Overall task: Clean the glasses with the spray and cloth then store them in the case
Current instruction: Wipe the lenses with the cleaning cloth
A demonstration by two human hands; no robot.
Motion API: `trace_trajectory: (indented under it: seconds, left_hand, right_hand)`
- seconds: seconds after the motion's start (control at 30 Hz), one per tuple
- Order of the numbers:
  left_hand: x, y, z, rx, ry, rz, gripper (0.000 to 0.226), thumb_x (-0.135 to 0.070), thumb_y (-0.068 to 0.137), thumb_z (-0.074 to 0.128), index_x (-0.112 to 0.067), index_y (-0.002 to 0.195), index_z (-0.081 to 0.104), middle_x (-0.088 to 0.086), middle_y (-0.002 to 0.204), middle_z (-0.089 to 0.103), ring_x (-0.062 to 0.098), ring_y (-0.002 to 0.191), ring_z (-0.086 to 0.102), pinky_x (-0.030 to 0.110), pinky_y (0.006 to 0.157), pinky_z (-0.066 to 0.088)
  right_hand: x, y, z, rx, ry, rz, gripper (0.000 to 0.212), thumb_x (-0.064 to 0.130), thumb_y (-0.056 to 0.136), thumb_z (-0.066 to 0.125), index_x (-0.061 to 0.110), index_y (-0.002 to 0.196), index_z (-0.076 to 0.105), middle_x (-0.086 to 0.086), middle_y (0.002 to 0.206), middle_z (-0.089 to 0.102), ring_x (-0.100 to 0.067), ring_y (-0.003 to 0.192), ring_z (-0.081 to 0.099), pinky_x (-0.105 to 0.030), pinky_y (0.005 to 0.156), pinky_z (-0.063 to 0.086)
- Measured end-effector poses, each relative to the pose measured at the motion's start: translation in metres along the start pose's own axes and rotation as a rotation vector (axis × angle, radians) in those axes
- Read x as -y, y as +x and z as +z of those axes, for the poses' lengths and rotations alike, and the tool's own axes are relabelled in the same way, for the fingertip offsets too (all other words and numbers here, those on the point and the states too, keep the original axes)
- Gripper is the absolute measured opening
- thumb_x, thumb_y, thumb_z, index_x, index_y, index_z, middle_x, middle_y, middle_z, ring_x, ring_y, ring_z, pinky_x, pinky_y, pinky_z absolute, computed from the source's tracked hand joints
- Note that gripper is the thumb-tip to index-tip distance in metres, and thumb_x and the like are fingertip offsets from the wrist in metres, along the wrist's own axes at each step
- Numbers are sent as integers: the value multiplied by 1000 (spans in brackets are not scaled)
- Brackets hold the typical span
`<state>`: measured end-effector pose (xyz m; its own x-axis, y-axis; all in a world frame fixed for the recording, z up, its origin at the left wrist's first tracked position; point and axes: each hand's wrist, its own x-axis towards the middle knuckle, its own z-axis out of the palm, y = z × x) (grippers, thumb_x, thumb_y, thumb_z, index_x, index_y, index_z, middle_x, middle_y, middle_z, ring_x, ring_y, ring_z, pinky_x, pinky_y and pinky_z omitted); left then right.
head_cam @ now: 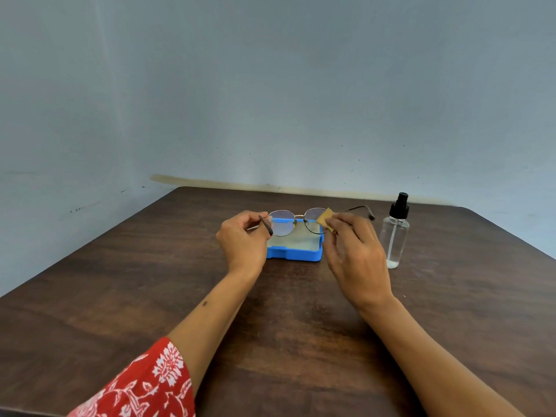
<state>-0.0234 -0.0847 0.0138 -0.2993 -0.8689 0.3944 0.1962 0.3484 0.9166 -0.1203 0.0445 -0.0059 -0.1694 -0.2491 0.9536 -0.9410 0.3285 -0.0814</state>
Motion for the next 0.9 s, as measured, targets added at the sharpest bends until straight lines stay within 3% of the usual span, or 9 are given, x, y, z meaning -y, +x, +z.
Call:
trace_trajectory:
  seconds: [0.1,0.23,0.3,0.4,0.5,0.6,0.7,0.77,0.9]
  left_hand:
    - [1,-3,1,51,-10,-10,25,0,79,69,-23,70,66,11,86,72,22,80,70,32,73,58]
    - [0,-8,5,119,-23,-27,22,-1,79,70,-21,72,68,8,84,72,17,78,71,31,73,59]
    - [0,-8,5,117,-33,-25,19,-1,79,70,-20,74,69,8,85,72,17,79,70,32,73,59]
    - [1,-7,4,99,-17,8,18,-2,79,71,-20,76,70,8,85,72,19,80,70,33,74,59]
    - [3,-6,3,74,-25,0,12,-2,80,69,-13,81,72,10,84,72,19,78,70,36,75,59]
    - [3,-4,2,44,3,14,19,0,80,68,-18,78,69,9,85,72,19,78,70,36,75,59]
    - [2,-3,2,36,16,15,19,1,79,69,-19,78,69,10,86,72,17,78,70,33,74,59]
    - [2,-4,2,45,33,12,15,-1,79,70,-16,81,71,7,85,72,16,77,70,33,74,59]
    - [1,-7,4,92,50,19,26,-2,79,70,-26,71,67,5,83,72,17,79,70,35,76,59]
  right_hand:
    - [-1,-1,2,41,-34,7,28,-6,77,68,-5,105,66,-18,105,63,-30,91,61,-31,70,53]
    - [-4,-4,6,238,-173,5,61,-16,55,79,-4,113,63,-19,107,63,-33,90,63,-32,56,56]
    - [-3,-4,7,256,-205,-1,58,-15,53,79,-4,108,65,-17,102,65,-32,84,64,-32,55,56]
    - [-2,-5,8,250,-168,1,30,-7,62,75,-2,92,69,-14,92,67,-30,78,62,-32,53,55]
    - [-1,-7,5,335,-121,62,17,2,68,71,2,84,69,-10,81,65,-26,74,60,-32,51,52]
    - [-1,-8,4,318,-81,83,7,6,70,66,4,76,66,-8,74,61,-24,71,58,-33,48,49]
    - [0,-4,4,137,-36,40,17,6,76,60,0,88,69,-10,88,66,-20,84,55,-30,61,52]
    - [1,-2,4,76,-52,1,23,-3,76,67,-4,99,69,-14,98,66,-19,92,53,-29,67,53]
    - [-3,-3,5,209,-168,-4,49,-12,58,81,-6,105,66,-18,102,66,-30,91,63,-30,58,55]
